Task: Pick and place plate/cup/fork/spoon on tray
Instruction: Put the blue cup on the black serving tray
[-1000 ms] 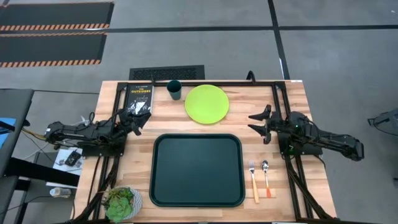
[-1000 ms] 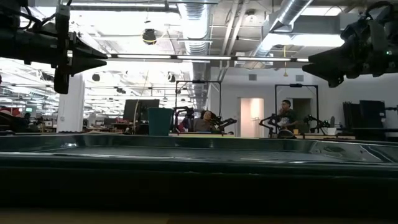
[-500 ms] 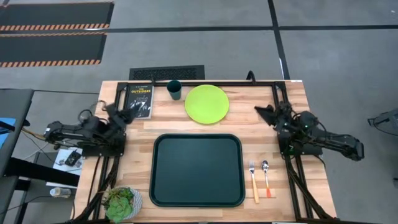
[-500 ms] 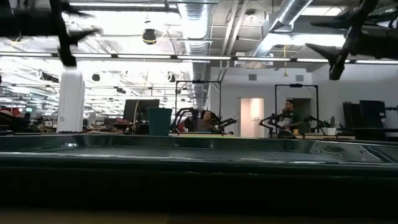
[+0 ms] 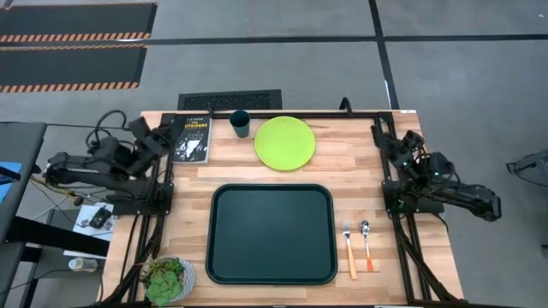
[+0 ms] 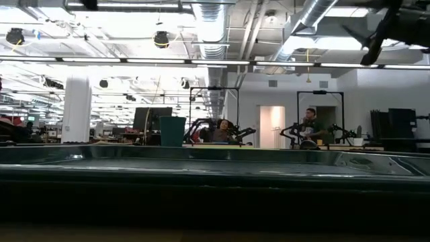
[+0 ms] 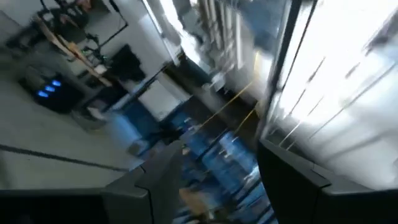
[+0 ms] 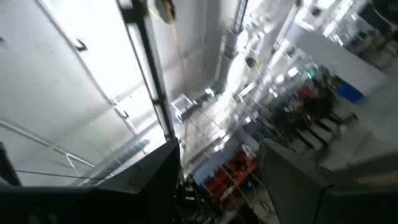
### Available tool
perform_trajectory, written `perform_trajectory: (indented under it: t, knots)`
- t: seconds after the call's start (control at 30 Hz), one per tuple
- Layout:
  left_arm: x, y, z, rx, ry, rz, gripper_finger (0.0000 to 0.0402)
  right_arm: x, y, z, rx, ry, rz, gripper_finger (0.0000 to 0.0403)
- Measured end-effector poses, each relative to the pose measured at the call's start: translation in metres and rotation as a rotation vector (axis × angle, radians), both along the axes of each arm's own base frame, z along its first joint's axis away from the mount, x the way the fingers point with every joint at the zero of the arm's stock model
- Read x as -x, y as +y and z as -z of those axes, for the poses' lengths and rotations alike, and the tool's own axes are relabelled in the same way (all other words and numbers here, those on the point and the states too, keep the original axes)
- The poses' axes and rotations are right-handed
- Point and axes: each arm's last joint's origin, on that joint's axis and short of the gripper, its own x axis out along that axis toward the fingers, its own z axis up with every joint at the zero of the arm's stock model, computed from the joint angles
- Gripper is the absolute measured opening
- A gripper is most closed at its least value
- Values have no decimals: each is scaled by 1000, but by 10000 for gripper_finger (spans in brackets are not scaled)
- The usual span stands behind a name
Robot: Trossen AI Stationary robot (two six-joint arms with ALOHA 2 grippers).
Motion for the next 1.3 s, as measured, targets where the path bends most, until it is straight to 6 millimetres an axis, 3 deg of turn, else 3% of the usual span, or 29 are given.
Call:
perform_trajectory:
  t: [0.23,0.33,0.47,0.63,0.87,1.03,1.3]
  knots:
    - [-53,12,-40,-25,419,-65,194,1,-1,-1,8,1,52,244]
    - [-70,25,-45,24,573,-44,194,-3,-2,5,-79,38,16,244]
    - [-90,49,-43,76,746,0,194,-11,-4,6,-243,232,-38,244]
    - [-101,83,-35,109,844,30,194,-24,-8,-9,-329,549,-11,244]
    - [-102,134,-16,216,871,132,195,-48,-23,-47,-342,887,89,244]
    - [-111,160,-2,195,902,143,223,-67,-36,-63,-335,1067,109,245]
    - [-139,191,30,213,944,133,278,-88,-46,-38,-449,1311,97,245]
